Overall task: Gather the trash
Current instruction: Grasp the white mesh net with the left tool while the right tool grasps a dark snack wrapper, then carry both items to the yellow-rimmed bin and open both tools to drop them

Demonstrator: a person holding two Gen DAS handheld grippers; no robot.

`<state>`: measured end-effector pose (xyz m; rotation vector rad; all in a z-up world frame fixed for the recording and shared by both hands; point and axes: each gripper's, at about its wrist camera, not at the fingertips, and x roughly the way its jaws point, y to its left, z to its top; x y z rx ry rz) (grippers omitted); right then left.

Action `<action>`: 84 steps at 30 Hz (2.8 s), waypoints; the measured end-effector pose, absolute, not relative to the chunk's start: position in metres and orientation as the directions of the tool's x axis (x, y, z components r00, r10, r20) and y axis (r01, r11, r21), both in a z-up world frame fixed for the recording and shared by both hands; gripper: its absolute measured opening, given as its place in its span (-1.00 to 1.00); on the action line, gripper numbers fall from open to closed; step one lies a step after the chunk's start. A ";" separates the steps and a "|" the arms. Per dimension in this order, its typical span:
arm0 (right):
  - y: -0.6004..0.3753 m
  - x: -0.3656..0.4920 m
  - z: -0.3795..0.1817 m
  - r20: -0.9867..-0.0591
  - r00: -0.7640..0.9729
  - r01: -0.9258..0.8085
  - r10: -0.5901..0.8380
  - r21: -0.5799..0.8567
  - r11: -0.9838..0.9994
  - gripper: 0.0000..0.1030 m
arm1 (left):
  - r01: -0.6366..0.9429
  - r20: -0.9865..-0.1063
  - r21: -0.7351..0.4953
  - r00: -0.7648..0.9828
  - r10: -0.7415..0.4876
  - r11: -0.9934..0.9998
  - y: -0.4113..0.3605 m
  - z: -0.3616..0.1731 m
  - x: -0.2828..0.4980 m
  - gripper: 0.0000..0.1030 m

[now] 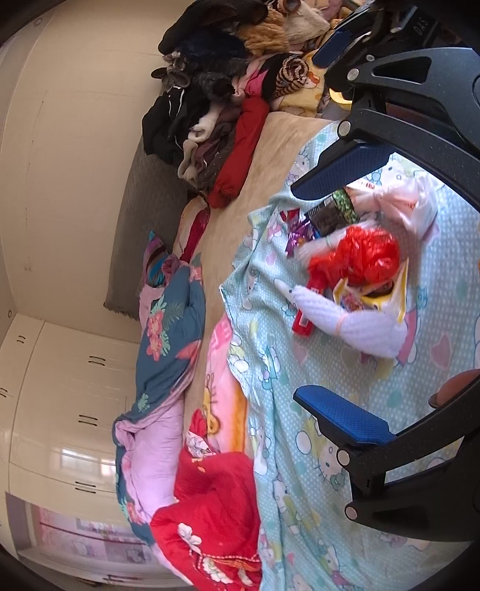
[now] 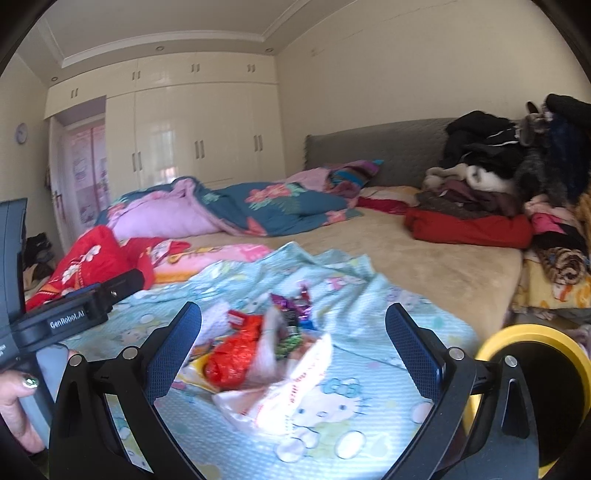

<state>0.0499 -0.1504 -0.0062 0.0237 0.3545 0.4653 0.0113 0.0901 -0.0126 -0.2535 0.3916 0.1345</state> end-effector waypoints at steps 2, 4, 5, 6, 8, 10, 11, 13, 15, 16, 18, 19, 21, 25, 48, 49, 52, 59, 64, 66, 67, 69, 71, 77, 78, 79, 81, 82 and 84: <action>-0.141 0.059 -0.005 -0.351 0.813 -0.457 0.465 0.110 0.883 0.88 | -0.177 -0.403 -0.229 0.912 0.072 0.957 0.100 -0.016 0.014 0.79; -0.137 0.069 -0.006 -0.366 0.797 -0.469 0.480 0.124 0.874 0.88 | -0.179 -0.407 -0.237 0.911 0.070 0.955 0.108 -0.020 0.015 0.79; -0.133 0.076 -0.005 -0.383 0.784 -0.479 0.488 0.128 0.869 0.88 | -0.178 -0.411 -0.236 0.909 0.068 0.955 0.112 -0.022 0.017 0.79; -0.131 0.081 -0.006 -0.393 0.780 -0.480 0.488 0.125 0.868 0.88 | -0.172 -0.420 -0.237 0.906 0.058 0.956 0.117 -0.025 0.020 0.79; -0.125 0.096 -0.009 -0.427 0.756 -0.495 0.496 0.124 0.860 0.88 | -0.156 -0.431 -0.241 0.902 0.039 0.958 0.121 -0.030 0.026 0.79; -0.122 0.108 -0.013 -0.455 0.743 -0.499 0.491 0.113 0.859 0.88 | -0.146 -0.440 -0.232 0.898 0.030 0.962 0.125 -0.035 0.032 0.79; -0.119 0.117 -0.015 -0.482 0.729 -0.504 0.487 0.103 0.857 0.88 | -0.147 -0.448 -0.223 0.894 0.032 0.964 0.125 -0.037 0.035 0.79; -0.115 0.128 -0.021 -0.514 0.708 -0.516 0.485 0.093 0.852 0.79 | -0.135 -0.467 -0.225 0.884 0.015 0.965 0.125 -0.043 0.043 0.79; -0.111 0.141 -0.027 -0.557 0.678 -0.529 0.480 0.085 0.844 0.58 | -0.126 -0.489 -0.234 0.873 -0.004 0.964 0.127 -0.049 0.051 0.79; -0.108 0.149 -0.031 -0.578 0.663 -0.532 0.476 0.082 0.842 0.46 | -0.117 -0.498 -0.243 0.867 -0.020 0.963 0.127 -0.052 0.056 0.79; -0.103 0.162 -0.038 -0.614 0.637 -0.532 0.465 0.085 0.842 0.41 | -0.104 -0.526 -0.248 0.849 -0.044 0.963 0.126 -0.060 0.067 0.79; -0.101 0.166 -0.041 -0.627 0.628 -0.532 0.460 0.086 0.843 0.38 | -0.100 -0.539 -0.248 0.840 -0.051 0.964 0.124 -0.063 0.071 0.79; -0.096 0.177 -0.046 -0.654 0.613 -0.531 0.443 0.074 0.844 0.28 | -0.093 -0.573 -0.241 0.817 -0.064 0.966 0.121 -0.071 0.080 0.70; -0.084 0.194 -0.057 -0.707 0.572 -0.543 0.414 0.052 0.838 0.14 | -0.101 -0.612 -0.251 0.787 -0.077 0.963 0.120 -0.083 0.093 0.58; -0.086 0.208 -0.061 -0.702 0.491 -0.557 0.516 0.203 0.805 -0.65 | -0.121 -0.616 -0.324 0.780 -0.112 0.938 0.133 -0.090 0.095 -0.55; -0.090 0.205 -0.057 -0.688 0.496 -0.559 0.531 0.215 0.801 -0.65 | -0.117 -0.599 -0.331 0.793 -0.113 0.936 0.134 -0.084 0.093 -0.55; -0.099 0.196 -0.046 -0.660 0.509 -0.561 0.553 0.234 0.794 -0.65 | -0.101 -0.567 -0.335 0.816 -0.115 0.937 0.130 -0.068 0.089 -0.55; -0.128 0.175 -0.028 -0.607 0.559 -0.531 0.565 0.262 0.806 -0.66 | -0.024 -0.506 -0.336 0.848 -0.159 0.942 0.106 -0.038 0.088 -0.55; -0.152 0.162 -0.018 -0.587 0.594 -0.509 0.550 0.254 0.822 -0.66 | 0.041 -0.490 -0.324 0.847 -0.204 0.945 0.080 -0.028 0.090 -0.55; -0.164 0.157 -0.016 -0.585 0.608 -0.496 0.537 0.248 0.832 -0.67 | 0.065 -0.486 -0.323 0.845 -0.224 0.944 0.071 -0.025 0.091 -0.55; -0.168 0.155 -0.015 -0.585 0.613 -0.490 0.531 0.246 0.836 -0.67 | 0.078 -0.483 -0.317 0.844 -0.232 0.945 0.065 -0.023 0.091 -0.56; -0.179 0.151 -0.013 -0.584 0.625 -0.475 0.518 0.242 0.846 -0.67 | 0.103 -0.478 -0.308 0.843 -0.247 0.946 0.053 -0.020 0.090 -0.56; -0.188 0.147 -0.012 -0.581 0.634 -0.464 0.510 0.242 0.852 -0.67 | 0.122 -0.477 -0.302 0.840 -0.261 0.945 0.043 -0.018 0.090 -0.56; -0.220 0.137 -0.009 -0.576 0.665 -0.416 0.475 0.242 0.877 -0.67 | 0.167 -0.476 -0.285 0.830 -0.291 0.944 0.021 -0.014 0.089 -0.56; -0.225 0.136 -0.008 -0.575 0.669 -0.407 0.470 0.246 0.880 -0.67 | 0.174 -0.477 -0.282 0.828 -0.295 0.943 0.018 -0.013 0.089 -0.56; -0.230 0.135 -0.007 -0.574 0.673 -0.400 0.467 0.248 0.882 -0.67 | 0.181 -0.477 -0.279 0.826 -0.300 0.943 0.013 -0.012 0.089 -0.56; -0.240 0.132 -0.006 -0.570 0.682 -0.386 0.458 0.251 0.888 -0.67 | 0.196 -0.477 -0.274 0.822 -0.310 0.942 0.006 -0.011 0.088 -0.56; -0.245 0.130 -0.005 -0.568 0.687 -0.379 0.454 0.252 0.890 -0.67 | 0.205 -0.478 -0.270 0.820 -0.316 0.941 0.001 -0.009 0.089 -0.56; -0.254 0.129 -0.004 -0.566 0.695 -0.360 0.444 0.260 0.896 -0.67 | 0.218 -0.479 -0.266 0.816 -0.325 0.939 -0.006 -0.008 0.089 -0.56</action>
